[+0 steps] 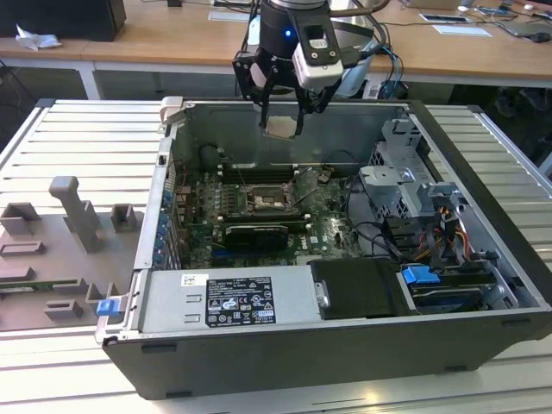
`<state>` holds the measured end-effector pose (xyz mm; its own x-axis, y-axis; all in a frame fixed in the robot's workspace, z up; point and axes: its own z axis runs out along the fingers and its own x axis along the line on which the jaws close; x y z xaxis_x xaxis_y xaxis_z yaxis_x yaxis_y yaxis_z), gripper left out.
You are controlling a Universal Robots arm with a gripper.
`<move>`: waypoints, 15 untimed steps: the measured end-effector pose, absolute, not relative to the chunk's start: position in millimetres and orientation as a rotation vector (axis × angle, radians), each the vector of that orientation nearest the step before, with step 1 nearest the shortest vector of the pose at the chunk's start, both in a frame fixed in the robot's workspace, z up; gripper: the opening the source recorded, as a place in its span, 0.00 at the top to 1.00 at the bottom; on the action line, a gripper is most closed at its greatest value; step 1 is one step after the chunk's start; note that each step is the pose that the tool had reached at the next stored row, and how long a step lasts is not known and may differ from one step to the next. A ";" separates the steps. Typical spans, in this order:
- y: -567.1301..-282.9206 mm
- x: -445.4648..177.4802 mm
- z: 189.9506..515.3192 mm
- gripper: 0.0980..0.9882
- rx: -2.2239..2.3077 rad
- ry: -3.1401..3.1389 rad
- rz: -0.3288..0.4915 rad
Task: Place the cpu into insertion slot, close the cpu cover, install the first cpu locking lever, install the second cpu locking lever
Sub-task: 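Place the cpu into insertion slot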
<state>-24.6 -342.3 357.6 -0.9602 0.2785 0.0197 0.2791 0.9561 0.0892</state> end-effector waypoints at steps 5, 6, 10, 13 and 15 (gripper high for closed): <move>-342.3 -24.6 357.4 0.50 -0.461 -3.098 -0.143; -342.3 -24.6 357.4 0.50 -0.463 -3.098 -0.143; -342.3 -24.6 357.1 0.50 -0.485 -3.095 -0.143; -342.3 -24.6 356.9 0.50 -0.498 -3.093 -0.143; -342.3 -24.6 356.8 0.50 -0.511 -3.092 -0.143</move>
